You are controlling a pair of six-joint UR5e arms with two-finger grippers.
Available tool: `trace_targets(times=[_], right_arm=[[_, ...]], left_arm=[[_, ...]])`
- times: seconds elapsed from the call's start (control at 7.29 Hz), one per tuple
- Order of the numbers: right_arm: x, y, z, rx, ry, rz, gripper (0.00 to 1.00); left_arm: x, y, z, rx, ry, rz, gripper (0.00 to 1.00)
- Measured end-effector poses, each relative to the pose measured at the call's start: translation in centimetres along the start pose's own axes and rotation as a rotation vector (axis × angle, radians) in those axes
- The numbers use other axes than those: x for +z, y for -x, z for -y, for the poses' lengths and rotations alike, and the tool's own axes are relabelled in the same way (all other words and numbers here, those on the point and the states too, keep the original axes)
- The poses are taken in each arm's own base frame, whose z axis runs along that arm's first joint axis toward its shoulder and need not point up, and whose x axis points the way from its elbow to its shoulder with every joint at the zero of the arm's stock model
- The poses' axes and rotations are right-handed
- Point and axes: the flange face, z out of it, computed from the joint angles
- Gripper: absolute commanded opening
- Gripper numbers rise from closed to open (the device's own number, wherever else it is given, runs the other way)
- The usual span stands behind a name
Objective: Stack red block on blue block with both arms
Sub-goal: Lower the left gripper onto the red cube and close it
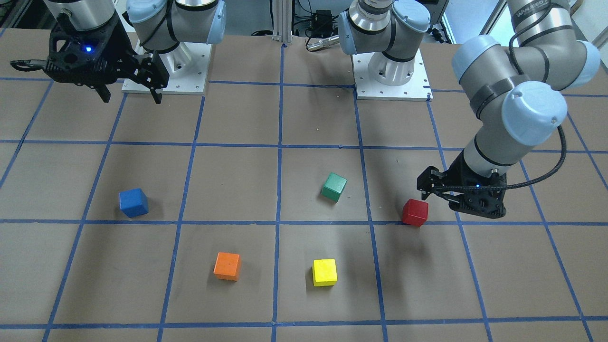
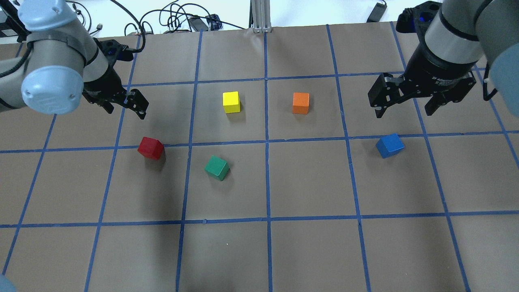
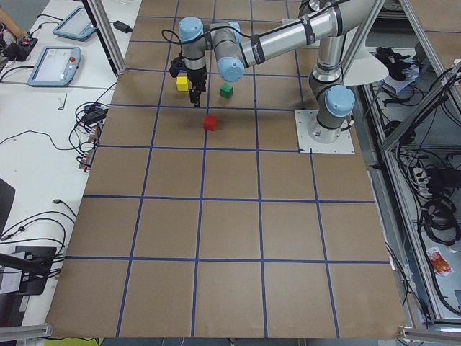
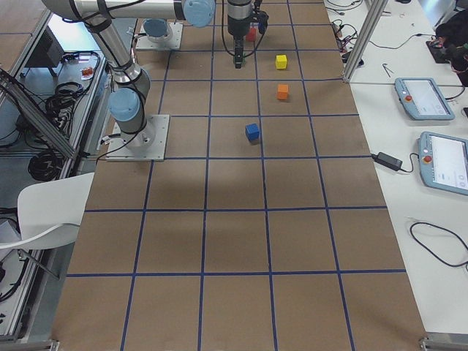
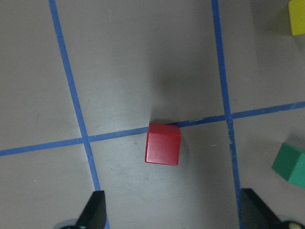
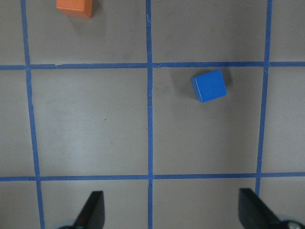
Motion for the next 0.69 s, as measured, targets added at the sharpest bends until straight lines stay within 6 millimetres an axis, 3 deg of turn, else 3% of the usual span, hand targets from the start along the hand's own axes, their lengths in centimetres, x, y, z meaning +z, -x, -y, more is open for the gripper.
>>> trace_targets(times=[0.55, 0.69], right_arm=[[0.1, 0.2, 0.0, 0.002, 0.004, 0.007, 1.0], [0.2, 0.1, -0.1, 0.003, 0.009, 0.004, 1.0]], left_arm=[[9.0, -0.5, -0.7, 0.075, 0.035, -0.02, 1.0], [10.8, -0.8, -1.2, 0.08, 0.025, -0.015, 0.7]])
